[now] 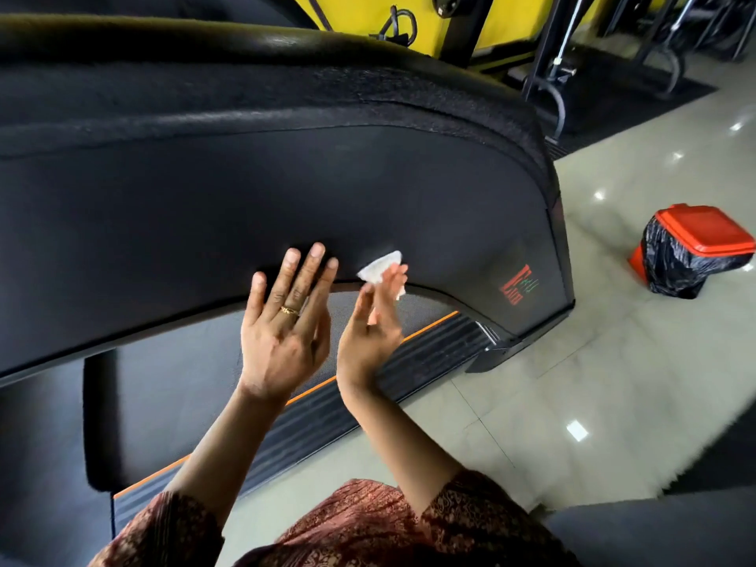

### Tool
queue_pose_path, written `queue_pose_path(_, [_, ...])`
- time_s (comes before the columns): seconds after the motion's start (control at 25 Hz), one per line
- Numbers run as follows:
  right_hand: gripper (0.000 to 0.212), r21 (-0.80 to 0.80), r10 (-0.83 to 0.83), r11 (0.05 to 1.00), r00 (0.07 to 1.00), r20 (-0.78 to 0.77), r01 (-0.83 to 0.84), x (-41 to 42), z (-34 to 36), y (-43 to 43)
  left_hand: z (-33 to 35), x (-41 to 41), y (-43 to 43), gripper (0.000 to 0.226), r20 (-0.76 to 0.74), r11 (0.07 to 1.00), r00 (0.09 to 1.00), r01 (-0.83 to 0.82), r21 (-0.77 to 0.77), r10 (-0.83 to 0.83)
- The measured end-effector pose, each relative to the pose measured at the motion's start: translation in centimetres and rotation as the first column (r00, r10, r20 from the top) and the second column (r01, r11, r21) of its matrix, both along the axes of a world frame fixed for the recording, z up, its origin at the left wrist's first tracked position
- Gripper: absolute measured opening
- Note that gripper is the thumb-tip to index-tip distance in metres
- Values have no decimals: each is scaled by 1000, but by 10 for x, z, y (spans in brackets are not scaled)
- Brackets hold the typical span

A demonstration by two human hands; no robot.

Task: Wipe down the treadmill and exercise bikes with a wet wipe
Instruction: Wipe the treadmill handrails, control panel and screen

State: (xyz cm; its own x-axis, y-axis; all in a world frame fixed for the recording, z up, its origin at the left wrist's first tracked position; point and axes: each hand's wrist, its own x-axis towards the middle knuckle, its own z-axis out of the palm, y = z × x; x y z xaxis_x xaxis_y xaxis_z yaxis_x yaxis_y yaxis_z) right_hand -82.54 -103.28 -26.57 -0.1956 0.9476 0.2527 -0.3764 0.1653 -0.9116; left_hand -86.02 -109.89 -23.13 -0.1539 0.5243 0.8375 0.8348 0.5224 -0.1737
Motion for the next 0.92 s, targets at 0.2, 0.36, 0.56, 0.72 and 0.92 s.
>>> queue_pose_path(0.2, [23, 292, 70, 955, 997, -34, -57, 29, 14, 2, 7, 13, 6, 37, 200, 972, 960, 163, 169, -196])
queue_pose_path(0.36, [28, -2, -81, 997, 990, -113, 81, 53, 53, 68, 26, 42, 46, 40, 447, 852, 735, 363, 378, -511])
queue_pose_path(0.56, [20, -320, -280, 920, 952, -127, 228, 96, 68, 139, 43, 77, 128, 42, 702, 702, 199, 443, 558, -684])
queue_pose_path(0.72, [20, -353, -428, 856, 901, -76, 377, 135, 67, 190, 40, 91, 193, 48, 747, 646, -19, 486, 588, -665])
queue_pose_path(0.92, [4, -364, -500, 811, 865, -28, 457, 175, 71, 270, 34, 110, 287, 52, 756, 595, -235, 494, 634, -611])
